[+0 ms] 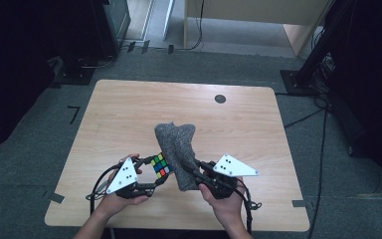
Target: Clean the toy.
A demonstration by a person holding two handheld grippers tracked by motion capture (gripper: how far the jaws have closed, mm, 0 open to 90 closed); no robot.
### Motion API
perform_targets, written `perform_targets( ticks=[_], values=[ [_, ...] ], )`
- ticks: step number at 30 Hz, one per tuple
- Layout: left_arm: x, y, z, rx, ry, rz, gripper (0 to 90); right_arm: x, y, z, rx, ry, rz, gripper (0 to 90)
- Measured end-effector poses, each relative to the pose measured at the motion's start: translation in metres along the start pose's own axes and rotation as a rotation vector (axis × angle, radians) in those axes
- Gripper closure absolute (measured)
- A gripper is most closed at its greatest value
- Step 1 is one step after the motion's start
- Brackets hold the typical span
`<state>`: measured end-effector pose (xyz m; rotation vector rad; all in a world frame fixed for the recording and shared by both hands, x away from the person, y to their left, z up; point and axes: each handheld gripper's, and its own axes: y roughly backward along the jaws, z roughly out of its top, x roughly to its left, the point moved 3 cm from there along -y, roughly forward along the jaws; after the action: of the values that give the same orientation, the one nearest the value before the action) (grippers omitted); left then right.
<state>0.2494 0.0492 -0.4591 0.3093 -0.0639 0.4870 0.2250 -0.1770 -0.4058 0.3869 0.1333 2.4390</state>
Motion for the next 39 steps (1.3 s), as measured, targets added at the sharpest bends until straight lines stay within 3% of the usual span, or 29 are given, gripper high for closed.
perform_targets(
  ticks=[2, 5, 7, 8, 9, 11, 13, 16, 18, 20, 21, 25, 27, 30, 32, 34, 36, 39],
  values=[
    [-0.003, -0.001, 0.000, 0.002, -0.011, -0.005, 33.5, 0.001, -0.003, -0.002, 0.005, -0.025, 0.047, 77.4],
    [-0.003, 0.000, 0.000, -0.007, -0.017, -0.001, 33.6, -0.001, -0.005, -0.005, 0.025, -0.015, 0.033, 77.2],
    [-0.001, 0.002, 0.002, -0.022, -0.004, 0.002, 33.7, -0.007, -0.005, -0.006, 0.039, -0.025, -0.007, 77.2],
    [0.000, 0.003, 0.002, -0.022, 0.001, 0.006, 33.7, -0.012, -0.005, -0.009, 0.060, -0.018, -0.074, 77.2],
    [0.000, 0.003, 0.002, -0.020, 0.002, 0.008, 33.7, -0.015, -0.005, -0.010, 0.068, -0.019, -0.100, 77.2],
    [0.001, 0.002, 0.001, -0.008, 0.001, 0.010, 33.7, -0.017, -0.004, -0.011, 0.051, -0.036, -0.063, 76.9],
    [0.000, 0.000, -0.001, 0.004, 0.002, 0.013, 33.8, -0.013, -0.007, -0.011, 0.053, -0.020, -0.043, 76.6],
    [0.000, -0.002, -0.002, 0.019, -0.002, 0.028, 33.8, -0.007, -0.008, -0.011, 0.051, 0.005, -0.054, 76.4],
    [-0.001, -0.005, -0.001, 0.046, -0.015, 0.063, 33.8, -0.004, -0.005, -0.007, 0.029, 0.005, -0.051, 76.1],
    [-0.004, -0.008, -0.002, 0.087, -0.053, 0.097, 33.8, 0.008, -0.004, -0.003, 0.026, 0.071, -0.065, 75.7],
    [-0.006, -0.010, -0.001, 0.106, -0.066, 0.110, 33.8, 0.017, -0.006, -0.001, 0.041, 0.127, -0.079, 75.4],
    [-0.014, -0.016, 0.002, 0.142, -0.083, 0.125, 33.8, 0.049, -0.024, -0.012, 0.161, 0.341, -0.127, 74.8],
    [-0.016, -0.017, 0.002, 0.156, -0.089, 0.132, 33.9, 0.054, -0.031, -0.020, 0.214, 0.420, -0.175, 74.9],
    [-0.015, -0.018, 0.001, 0.166, -0.086, 0.137, 34.1, 0.050, -0.029, -0.019, 0.213, 0.444, -0.242, 74.3],
    [-0.014, -0.018, 0.000, 0.166, -0.083, 0.137, 34.1, 0.042, -0.024, -0.014, 0.183, 0.445, -0.330, 73.4],
    [-0.013, -0.017, 0.000, 0.159, -0.079, 0.130, 34.1, 0.035, -0.018, -0.009, 0.158, 0.401, -0.366, 73.5],
    [-0.013, -0.018, -0.001, 0.158, -0.076, 0.125, 34.2, 0.033, -0.015, -0.008, 0.144, 0.362, -0.337, 73.5],
    [-0.014, -0.018, -0.002, 0.155, -0.080, 0.124, 34.2, 0.042, -0.020, -0.011, 0.146, 0.384, -0.262, 73.4]
  ],
)
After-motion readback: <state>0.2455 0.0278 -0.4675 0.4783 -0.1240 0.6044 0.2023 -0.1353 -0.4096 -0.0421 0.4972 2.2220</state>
